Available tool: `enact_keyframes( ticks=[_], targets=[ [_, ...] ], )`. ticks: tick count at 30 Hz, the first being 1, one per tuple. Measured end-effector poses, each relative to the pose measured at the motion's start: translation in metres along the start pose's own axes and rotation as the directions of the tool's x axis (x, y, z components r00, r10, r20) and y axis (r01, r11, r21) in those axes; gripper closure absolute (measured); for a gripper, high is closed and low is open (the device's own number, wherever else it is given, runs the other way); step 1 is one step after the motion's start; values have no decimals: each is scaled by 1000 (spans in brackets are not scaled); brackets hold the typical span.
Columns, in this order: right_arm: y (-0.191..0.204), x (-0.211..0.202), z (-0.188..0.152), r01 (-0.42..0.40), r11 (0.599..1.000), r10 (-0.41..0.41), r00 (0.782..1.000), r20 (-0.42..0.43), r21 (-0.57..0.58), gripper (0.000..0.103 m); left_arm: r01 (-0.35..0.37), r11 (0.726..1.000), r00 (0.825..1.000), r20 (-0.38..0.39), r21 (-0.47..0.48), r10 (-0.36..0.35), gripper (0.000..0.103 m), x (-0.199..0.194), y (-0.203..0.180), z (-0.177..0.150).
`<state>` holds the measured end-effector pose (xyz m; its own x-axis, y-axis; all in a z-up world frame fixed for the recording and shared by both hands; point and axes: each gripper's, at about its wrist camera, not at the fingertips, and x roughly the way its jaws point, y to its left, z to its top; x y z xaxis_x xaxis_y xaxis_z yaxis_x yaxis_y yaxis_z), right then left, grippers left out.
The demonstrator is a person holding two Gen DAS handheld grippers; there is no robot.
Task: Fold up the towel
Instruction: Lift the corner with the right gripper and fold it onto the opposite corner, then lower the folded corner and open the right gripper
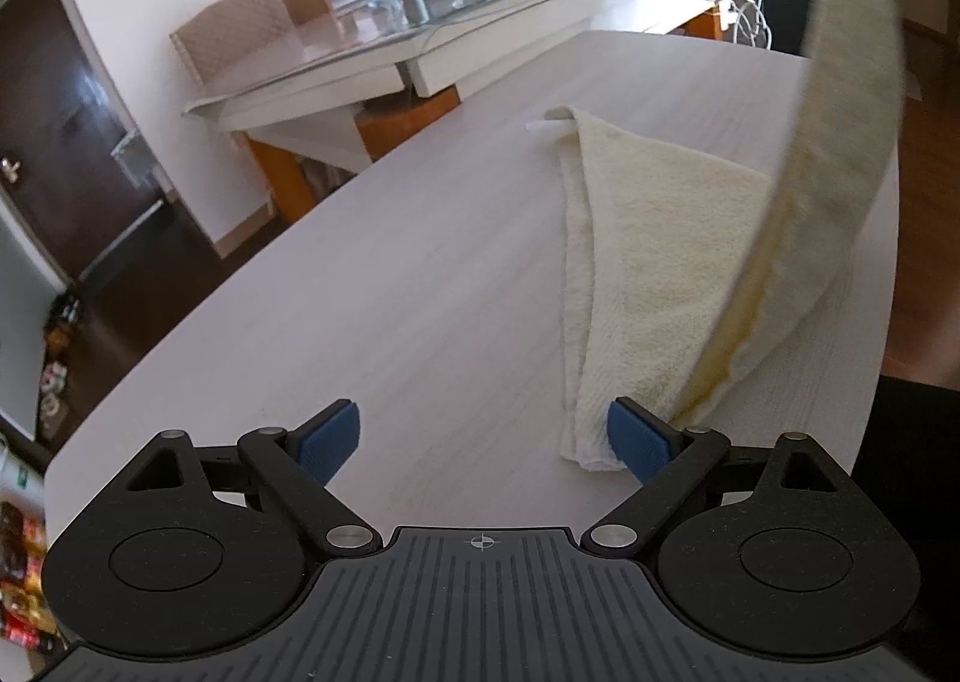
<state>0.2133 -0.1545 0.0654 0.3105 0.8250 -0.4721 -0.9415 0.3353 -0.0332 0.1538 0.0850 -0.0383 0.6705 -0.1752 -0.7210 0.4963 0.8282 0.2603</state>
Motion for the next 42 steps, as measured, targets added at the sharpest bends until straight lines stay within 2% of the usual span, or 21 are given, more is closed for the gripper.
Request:
enact_keyframes(
  ticks=[8,14,19,23,26,32,36,38,42],
  targets=[
    [-57,27,-6,-15,996,16,1000,-4,91,98,-11,999,1000,18,-33,12,10,-2,8,0],
    [-80,39,-20,6,990,-2,1000,-31,138,98,26,998,1000,4,-57,-26,9,3,15,2],
    [-102,49,-27,17,978,-9,999,-37,206,98,46,988,999,25,-149,-42,10,2,29,-1],
    [-120,66,-37,46,969,-24,995,-93,243,98,38,989,999,-4,-141,-39,10,6,29,-5],
    [-134,78,-46,74,956,-38,991,-130,283,98,3,992,1000,2,-129,-3,10,5,26,-6],
    [-150,101,-63,107,931,-44,982,-182,350,97,-51,985,997,51,-167,61,10,-4,28,-5],
    [-154,113,-73,160,920,-77,969,-235,358,88,-64,978,990,112,-201,88,10,-14,26,0],
    [-156,114,-78,195,909,-109,964,-242,368,74,-57,978,988,129,-200,84,10,-14,21,4],
    [-151,99,-75,251,902,-189,961,-201,351,76,-40,980,988,140,-197,68,10,-10,9,9]
  ],
)
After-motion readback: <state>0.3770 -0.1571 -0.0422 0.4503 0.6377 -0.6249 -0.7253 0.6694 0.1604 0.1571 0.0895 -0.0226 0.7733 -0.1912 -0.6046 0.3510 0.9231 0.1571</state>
